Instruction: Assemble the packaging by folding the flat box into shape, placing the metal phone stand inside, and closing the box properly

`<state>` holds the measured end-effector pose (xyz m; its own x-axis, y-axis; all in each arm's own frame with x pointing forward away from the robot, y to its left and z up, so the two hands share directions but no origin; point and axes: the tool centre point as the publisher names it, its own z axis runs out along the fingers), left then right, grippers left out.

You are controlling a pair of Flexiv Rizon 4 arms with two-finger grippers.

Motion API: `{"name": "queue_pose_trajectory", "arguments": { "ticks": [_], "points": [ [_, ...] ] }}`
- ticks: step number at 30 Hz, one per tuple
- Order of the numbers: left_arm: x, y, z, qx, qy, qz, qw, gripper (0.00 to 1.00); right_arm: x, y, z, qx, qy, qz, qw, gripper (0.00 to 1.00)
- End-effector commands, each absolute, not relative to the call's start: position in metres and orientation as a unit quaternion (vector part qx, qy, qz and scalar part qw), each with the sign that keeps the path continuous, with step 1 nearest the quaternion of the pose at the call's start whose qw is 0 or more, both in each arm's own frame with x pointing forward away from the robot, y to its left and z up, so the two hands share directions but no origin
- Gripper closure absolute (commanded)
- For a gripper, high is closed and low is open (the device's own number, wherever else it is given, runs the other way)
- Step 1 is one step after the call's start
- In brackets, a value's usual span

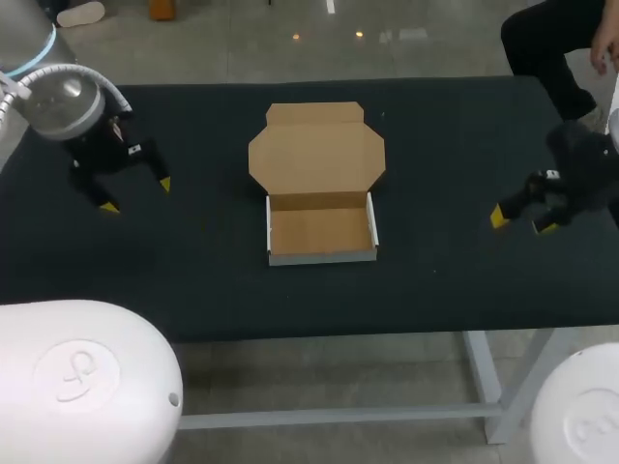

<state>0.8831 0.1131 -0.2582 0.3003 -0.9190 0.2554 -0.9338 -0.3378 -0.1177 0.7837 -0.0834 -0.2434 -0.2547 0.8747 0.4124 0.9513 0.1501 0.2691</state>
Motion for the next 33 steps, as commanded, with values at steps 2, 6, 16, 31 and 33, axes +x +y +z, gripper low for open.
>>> {"name": "queue_pose_trajectory", "arguments": {
  "ticks": [2, 6, 16, 31, 33],
  "points": [
    [0.919, 0.118, -0.270, 0.812, -0.574, 0.093, 0.048, 0.00, 0.783, -0.084, -0.241, -0.605, -0.755, -0.242, 0.081, 0.00],
    [0.938, 0.128, -0.278, 0.825, -0.558, 0.078, 0.050, 0.00, 0.783, -0.084, -0.241, -0.605, -0.755, -0.242, 0.081, 0.00],
    [0.938, 0.128, -0.278, 0.825, -0.558, 0.078, 0.050, 0.00, 0.783, -0.084, -0.241, -0.605, -0.755, -0.242, 0.081, 0.00],
    [0.938, 0.128, -0.278, 0.825, -0.558, 0.078, 0.050, 0.00, 0.783, -0.084, -0.241, -0.605, -0.755, -0.242, 0.081, 0.00],
    [0.938, 0.128, -0.278, 0.825, -0.558, 0.078, 0.050, 0.00, 0.783, -0.084, -0.241, -0.605, -0.755, -0.242, 0.081, 0.00]
  ]
}}
